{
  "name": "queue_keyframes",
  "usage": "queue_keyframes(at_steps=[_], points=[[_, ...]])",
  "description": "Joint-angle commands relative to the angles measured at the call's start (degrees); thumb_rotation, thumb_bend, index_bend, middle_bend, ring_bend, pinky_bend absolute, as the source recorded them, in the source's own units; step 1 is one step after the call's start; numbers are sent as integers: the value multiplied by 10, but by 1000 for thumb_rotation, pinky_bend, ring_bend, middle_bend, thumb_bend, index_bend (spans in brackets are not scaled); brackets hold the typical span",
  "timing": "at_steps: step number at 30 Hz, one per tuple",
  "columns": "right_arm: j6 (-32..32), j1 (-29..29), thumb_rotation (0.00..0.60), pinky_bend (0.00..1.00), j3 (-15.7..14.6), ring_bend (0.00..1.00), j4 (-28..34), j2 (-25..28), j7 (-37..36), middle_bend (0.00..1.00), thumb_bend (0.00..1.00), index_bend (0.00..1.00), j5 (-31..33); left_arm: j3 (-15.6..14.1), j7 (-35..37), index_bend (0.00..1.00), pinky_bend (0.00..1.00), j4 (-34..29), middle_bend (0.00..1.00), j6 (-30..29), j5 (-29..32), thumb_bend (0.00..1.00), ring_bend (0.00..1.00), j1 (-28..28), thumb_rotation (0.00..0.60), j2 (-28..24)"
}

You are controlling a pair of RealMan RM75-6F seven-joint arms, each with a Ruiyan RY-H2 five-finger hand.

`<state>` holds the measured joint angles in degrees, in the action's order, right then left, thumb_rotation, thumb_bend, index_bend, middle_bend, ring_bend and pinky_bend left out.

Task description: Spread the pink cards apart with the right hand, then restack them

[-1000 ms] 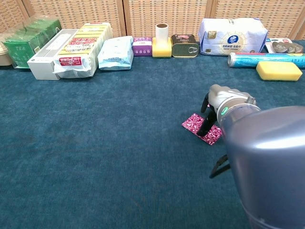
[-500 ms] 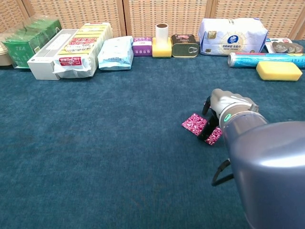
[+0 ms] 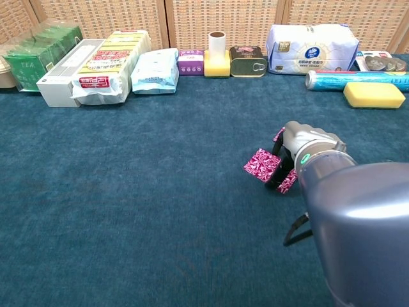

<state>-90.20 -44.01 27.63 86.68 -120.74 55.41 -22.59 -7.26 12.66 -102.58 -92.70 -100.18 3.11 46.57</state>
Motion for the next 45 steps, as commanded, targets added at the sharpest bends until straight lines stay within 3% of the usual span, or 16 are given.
queue_keyframes(at_steps=[1, 35, 45], points=[[2, 2, 600, 120, 1, 0, 1, 0, -1, 0, 294, 313, -2, 0, -1, 0, 83, -1, 0, 1, 0, 131, 0, 0, 600, 0], [-12, 17, 600, 120, 4, 0, 60, 17, 14, 0, 356, 333, -28, -1, -5, 0, 83, -3, 0, 2, -2, 131, 0, -1, 600, 0], [0, 2, 600, 120, 71, 0, 59, 49, 38, 0, 356, 333, 13, -1, 0, 0, 83, -1, 0, 1, 0, 131, 0, -1, 600, -1]])
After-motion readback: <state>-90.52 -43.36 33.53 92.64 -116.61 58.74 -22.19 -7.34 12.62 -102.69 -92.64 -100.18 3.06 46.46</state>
